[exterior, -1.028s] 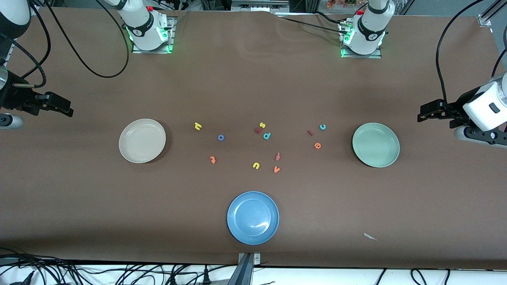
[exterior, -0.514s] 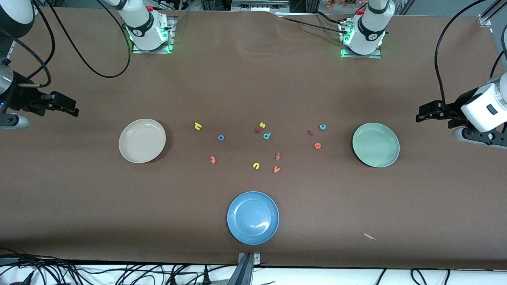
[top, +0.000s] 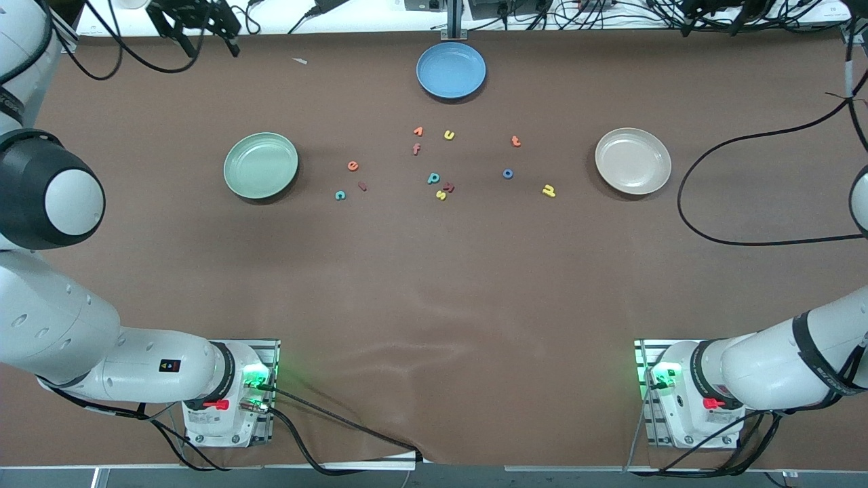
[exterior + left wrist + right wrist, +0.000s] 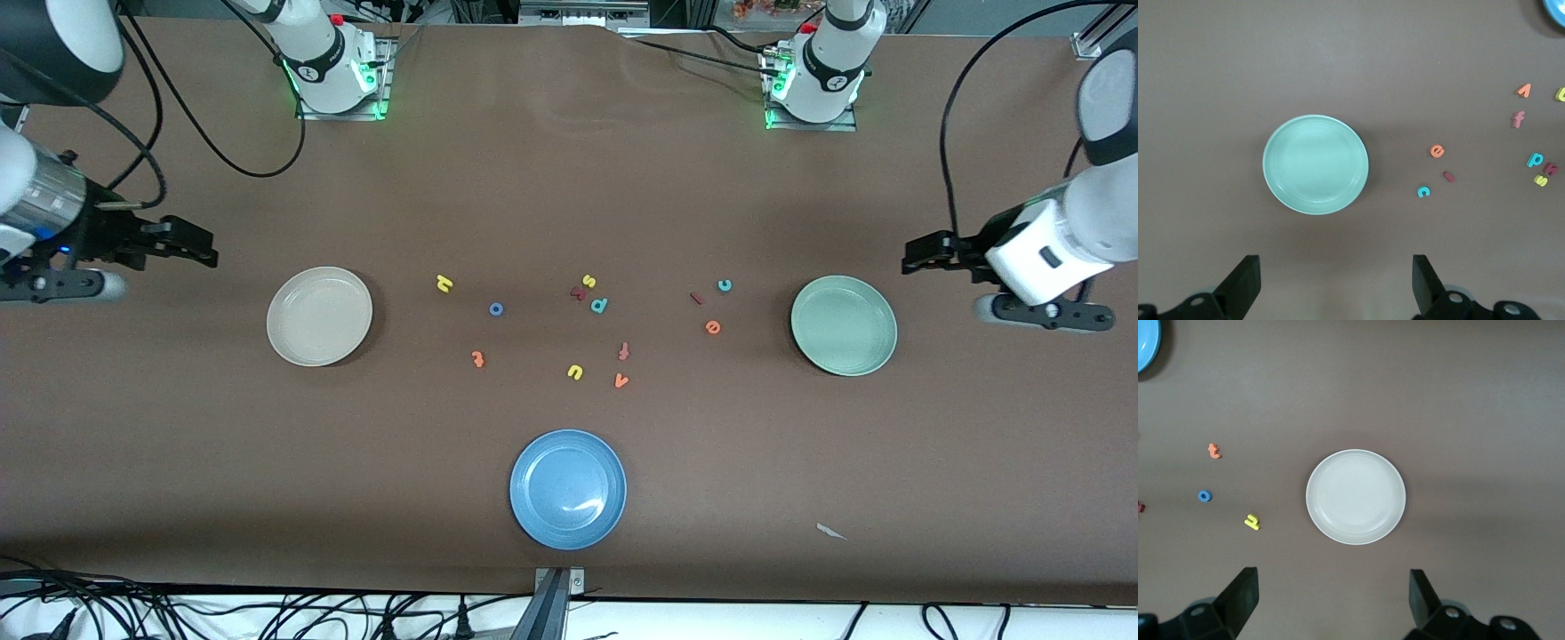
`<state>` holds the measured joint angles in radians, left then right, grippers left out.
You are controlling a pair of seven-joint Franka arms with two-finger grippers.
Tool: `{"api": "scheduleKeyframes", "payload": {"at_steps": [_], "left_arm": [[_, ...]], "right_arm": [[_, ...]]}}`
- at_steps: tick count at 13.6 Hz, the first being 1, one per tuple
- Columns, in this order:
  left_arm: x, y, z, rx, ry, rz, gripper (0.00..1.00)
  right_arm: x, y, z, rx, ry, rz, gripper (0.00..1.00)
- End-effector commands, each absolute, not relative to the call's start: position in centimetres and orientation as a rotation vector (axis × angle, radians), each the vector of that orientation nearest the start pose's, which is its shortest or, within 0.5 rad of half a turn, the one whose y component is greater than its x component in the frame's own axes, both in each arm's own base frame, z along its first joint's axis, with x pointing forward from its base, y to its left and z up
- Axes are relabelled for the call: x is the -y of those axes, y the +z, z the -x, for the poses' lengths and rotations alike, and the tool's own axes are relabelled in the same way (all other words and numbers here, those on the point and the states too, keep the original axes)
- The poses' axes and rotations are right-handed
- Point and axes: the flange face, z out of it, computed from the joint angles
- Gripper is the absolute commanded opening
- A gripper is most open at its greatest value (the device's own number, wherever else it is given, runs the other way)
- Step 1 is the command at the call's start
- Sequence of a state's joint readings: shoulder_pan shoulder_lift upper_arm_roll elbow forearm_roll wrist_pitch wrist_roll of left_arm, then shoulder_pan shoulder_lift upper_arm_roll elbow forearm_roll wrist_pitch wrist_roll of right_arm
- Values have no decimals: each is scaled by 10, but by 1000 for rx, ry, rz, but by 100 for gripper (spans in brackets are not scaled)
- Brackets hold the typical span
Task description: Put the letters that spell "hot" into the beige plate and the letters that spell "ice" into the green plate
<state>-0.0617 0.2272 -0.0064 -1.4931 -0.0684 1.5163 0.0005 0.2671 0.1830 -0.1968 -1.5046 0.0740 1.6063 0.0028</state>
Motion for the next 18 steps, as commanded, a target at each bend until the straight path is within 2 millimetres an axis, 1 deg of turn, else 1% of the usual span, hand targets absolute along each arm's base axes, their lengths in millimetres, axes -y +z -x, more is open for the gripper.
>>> {"api": "scheduleKeyframes", "payload": {"at_steps": [1, 2, 3, 4, 5, 6, 7, 9, 11, 12, 13, 14, 15, 16, 17, 18], "left_arm": [[80, 490, -598, -5, 374, 3192, 100], [96, 473, -594, 23, 378, 3182, 100], [104, 455, -589, 47, 392, 3175, 100], [117, 437, -583, 37, 405, 3168, 100], [126, 417, -577, 55, 413, 3171, 100], [131, 396, -570, 100, 419, 3175, 100], [139, 381, -564, 137, 421, 3173, 100], [147, 355, -553, 272, 417, 3151, 100], [156, 327, -539, 320, 420, 3139, 100], [159, 314, -534, 351, 406, 3136, 100], [162, 299, -531, 398, 411, 3127, 100], [172, 280, -530, 467, 429, 3115, 100], [178, 260, -531, 550, 444, 3095, 99], [182, 248, -531, 594, 442, 3086, 98], [185, 239, -528, 611, 462, 3075, 94], [185, 233, -528, 631, 475, 3071, 93]], "right_arm": [[-91, 548, -612, 159, 100, 3096, 100], [-98, 543, -613, 165, 98, 3096, 100], [-109, 536, -617, 186, 79, 3095, 100], [-113, 525, -621, 190, 90, 3098, 100], [-125, 519, -624, 210, 74, 3099, 100], [-132, 505, -625, 179, 81, 3105, 100], [-142, 489, -624, 165, 74, 3103, 100], [-153, 461, -623, 183, 37, 3095, 100], [-172, 436, -613, 227, 57, 3085, 100], [-176, 421, -608, 211, 66, 3087, 100], [-188, 407, -600, 203, 64, 3090, 100], [-200, 395, -591, 225, 63, 3090, 100], [-206, 378, -582, 222, 79, 3090, 100], [-208, 363, -574, 204, 88, 3092, 100], [-223, 349, -562, 203, 86, 3086, 100], [-234, 340, -552, 192, 58, 3080, 100]]}}
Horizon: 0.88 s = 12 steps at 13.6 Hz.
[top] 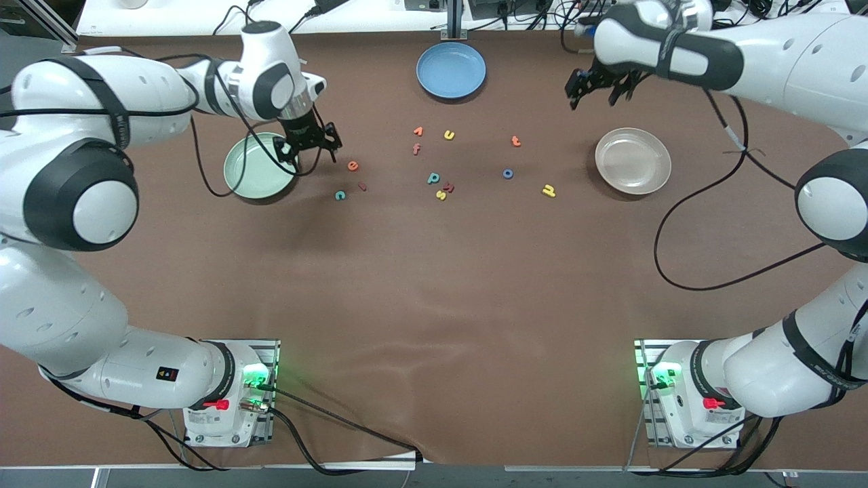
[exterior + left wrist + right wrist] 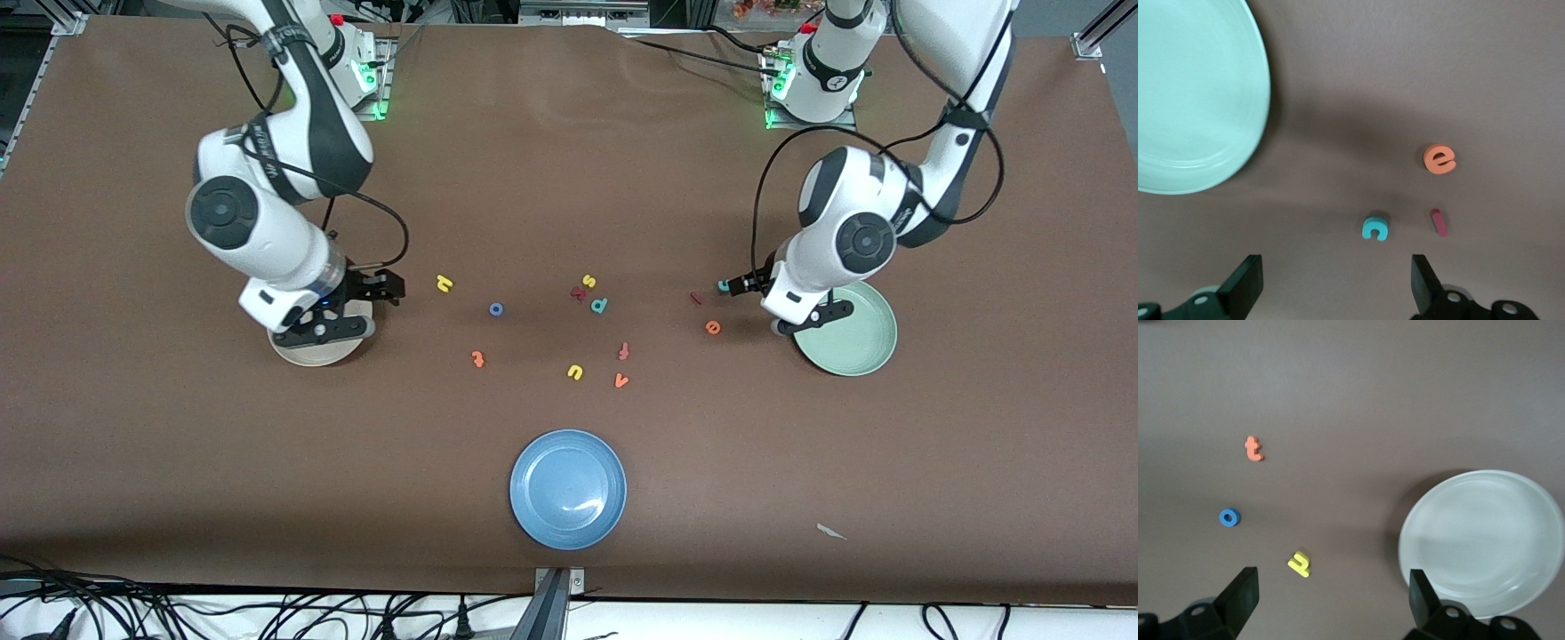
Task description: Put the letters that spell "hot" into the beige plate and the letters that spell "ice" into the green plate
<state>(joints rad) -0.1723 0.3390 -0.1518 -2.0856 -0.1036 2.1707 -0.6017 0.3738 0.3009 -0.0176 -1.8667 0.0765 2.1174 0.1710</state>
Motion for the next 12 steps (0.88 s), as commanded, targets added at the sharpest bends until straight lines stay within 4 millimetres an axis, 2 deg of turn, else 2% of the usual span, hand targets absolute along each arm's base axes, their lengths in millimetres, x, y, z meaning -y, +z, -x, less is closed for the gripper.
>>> {"api": "scheduleKeyframes", "payload": {"at_steps": [1, 3, 5, 8, 11, 12], "left_arm": [[186, 229, -531, 672, 472, 3088, 93], [189, 212, -536, 754, 441, 3123, 93], [196, 204, -533, 735, 448, 3126, 92], [199, 190, -528, 661, 465, 3129, 90], [200, 181, -513, 541, 506, 3136, 90], [199, 178, -507, 509, 521, 3136, 90]], "right_arm": [[-240, 330, -545, 180, 38, 3074, 100], [-246, 313, -534, 187, 11, 3066, 100], [-251, 292, -520, 207, -18, 3055, 100], [-250, 260, -503, 217, -63, 3045, 100], [-253, 241, -494, 232, -66, 3041, 100], [-260, 236, -490, 248, -60, 3036, 100]]}}
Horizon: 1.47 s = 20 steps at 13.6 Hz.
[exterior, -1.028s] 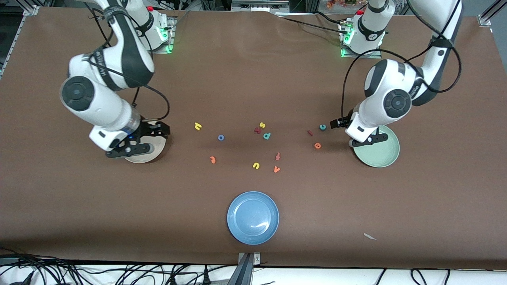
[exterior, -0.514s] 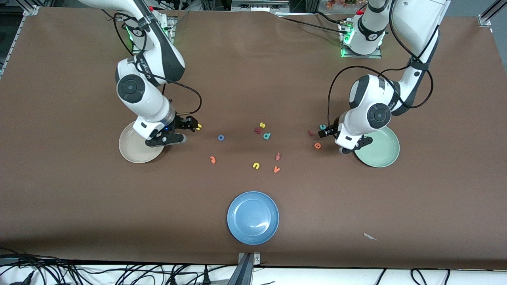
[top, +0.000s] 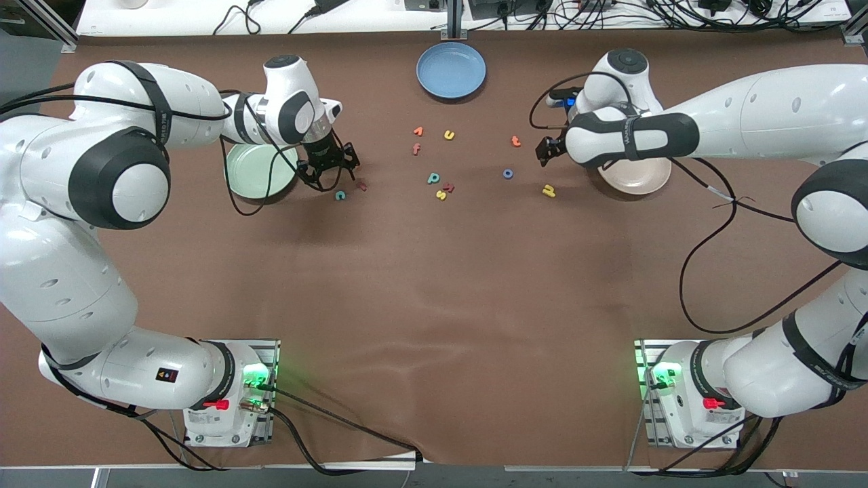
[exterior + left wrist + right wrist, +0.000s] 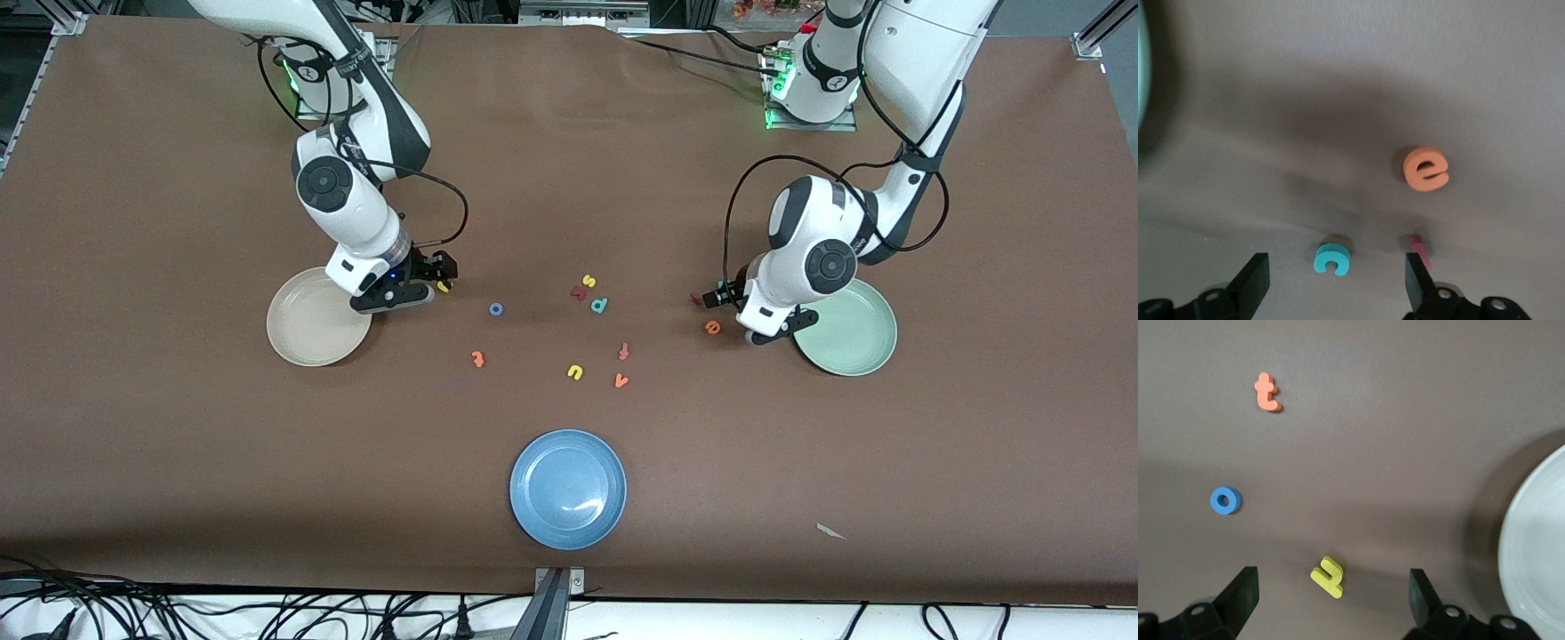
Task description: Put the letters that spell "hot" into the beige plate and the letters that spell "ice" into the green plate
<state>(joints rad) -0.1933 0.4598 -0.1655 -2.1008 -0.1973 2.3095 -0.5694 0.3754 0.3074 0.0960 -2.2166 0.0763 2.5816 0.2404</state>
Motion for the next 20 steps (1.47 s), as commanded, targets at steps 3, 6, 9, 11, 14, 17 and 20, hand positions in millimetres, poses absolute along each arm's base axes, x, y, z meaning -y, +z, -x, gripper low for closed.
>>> {"api": "scheduleKeyframes", "payload": {"at_steps": [3, 6, 9, 11, 14, 17, 20], "left_arm": [[198, 173, -501, 476, 534, 3135, 86], [199, 171, -504, 484, 495, 3149, 76], [198, 167, -505, 494, 479, 3154, 76], [198, 167, -505, 494, 479, 3154, 74], [197, 161, -500, 489, 504, 3143, 63], [196, 159, -498, 490, 516, 3136, 55], [197, 159, -497, 487, 519, 3136, 36]], "right_arm": [[-260, 212, -478, 268, -116, 3022, 100], [-261, 198, -474, 296, -90, 3032, 100], [-269, 186, -468, 320, -85, 3028, 100], [-278, 177, -462, 329, -90, 3022, 100], [-282, 176, -459, 329, -91, 3021, 100], [-282, 175, -458, 338, -89, 3024, 99], [-281, 173, -456, 358, -87, 3028, 86]]}}
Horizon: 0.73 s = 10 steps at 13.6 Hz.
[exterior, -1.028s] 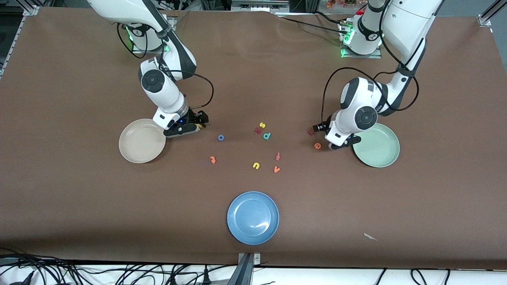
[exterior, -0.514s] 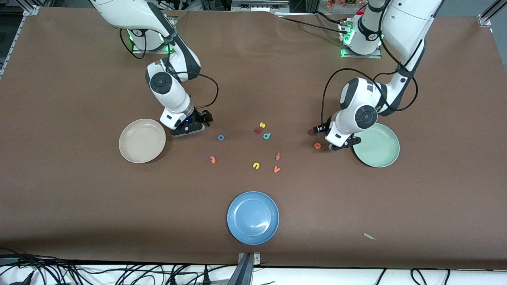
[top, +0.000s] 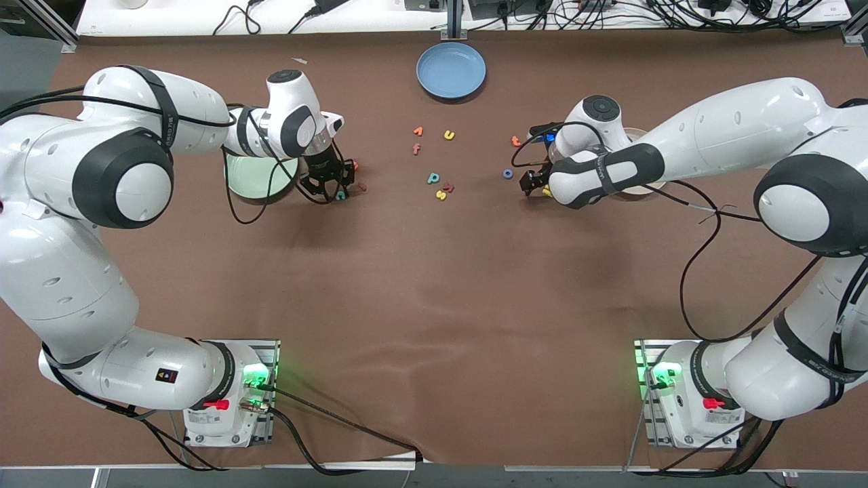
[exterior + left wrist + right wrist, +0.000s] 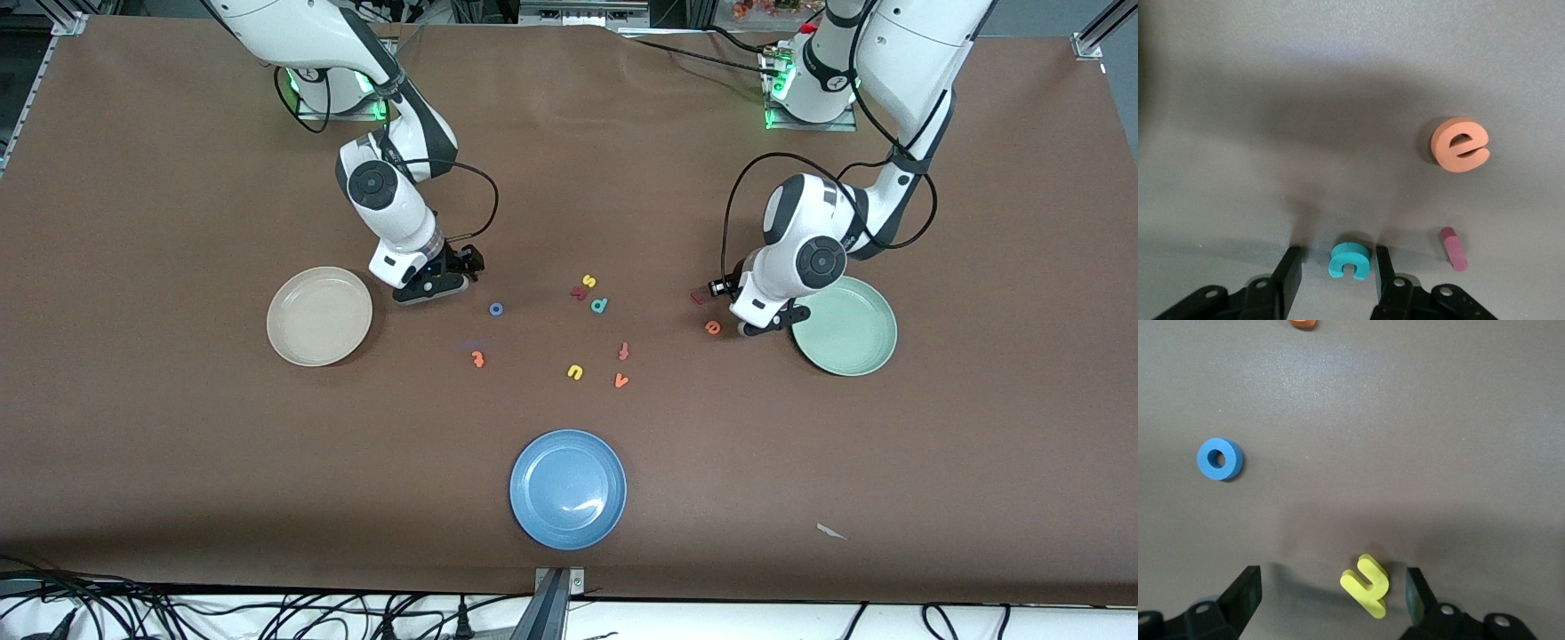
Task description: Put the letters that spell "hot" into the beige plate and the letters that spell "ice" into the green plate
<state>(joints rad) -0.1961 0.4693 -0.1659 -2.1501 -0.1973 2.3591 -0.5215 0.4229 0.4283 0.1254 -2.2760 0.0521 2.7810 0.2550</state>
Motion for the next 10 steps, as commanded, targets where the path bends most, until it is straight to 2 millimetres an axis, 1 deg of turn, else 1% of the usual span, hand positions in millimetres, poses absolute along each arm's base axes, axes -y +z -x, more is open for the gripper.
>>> {"api": "scheduleKeyframes", "payload": {"at_steps": [1, 2, 4, 5, 7, 8, 9, 10], "left_arm": [[197, 159, -497, 491, 520, 3136, 27], [198, 159, -497, 486, 521, 3134, 21], [199, 159, -496, 488, 522, 3134, 15], [199, 159, -496, 486, 521, 3133, 13], [198, 161, -497, 481, 531, 3130, 13], [198, 167, -497, 452, 556, 3114, 13], [193, 185, -504, 415, 557, 3100, 13], [184, 200, -513, 375, 564, 3084, 13]], "right_arm": [[-281, 173, -456, 360, -85, 3029, 81], [-280, 172, -455, 360, -83, 3030, 77], [-280, 171, -455, 381, -83, 3034, 68], [-280, 171, -454, 383, -84, 3035, 65], [-278, 168, -454, 383, -76, 3038, 60], [-278, 168, -454, 386, -76, 3038, 57], [-278, 167, -453, 386, -71, 3039, 50], [-277, 167, -452, 384, -70, 3040, 41]]}}
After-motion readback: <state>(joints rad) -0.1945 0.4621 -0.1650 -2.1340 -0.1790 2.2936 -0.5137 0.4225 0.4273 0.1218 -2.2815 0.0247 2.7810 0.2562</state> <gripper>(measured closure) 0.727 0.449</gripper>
